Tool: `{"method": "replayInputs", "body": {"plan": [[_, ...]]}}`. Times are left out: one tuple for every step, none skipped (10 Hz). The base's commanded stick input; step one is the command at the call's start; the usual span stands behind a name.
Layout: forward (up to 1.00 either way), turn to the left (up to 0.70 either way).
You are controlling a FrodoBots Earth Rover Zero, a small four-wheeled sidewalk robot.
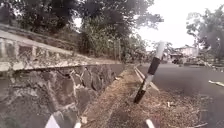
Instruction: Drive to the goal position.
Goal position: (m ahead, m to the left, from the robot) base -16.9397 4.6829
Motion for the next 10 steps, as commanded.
{"method": "replayInputs", "body": {"plan": [[0.00, -0.70], [0.00, -0.70], [0.00, -0.70], [0.00, -0.70], [0.00, -0.70], [0.00, -0.70], [0.00, -0.70], [0.00, -0.70], [0.00, -0.70], [0.00, -0.70]]}}
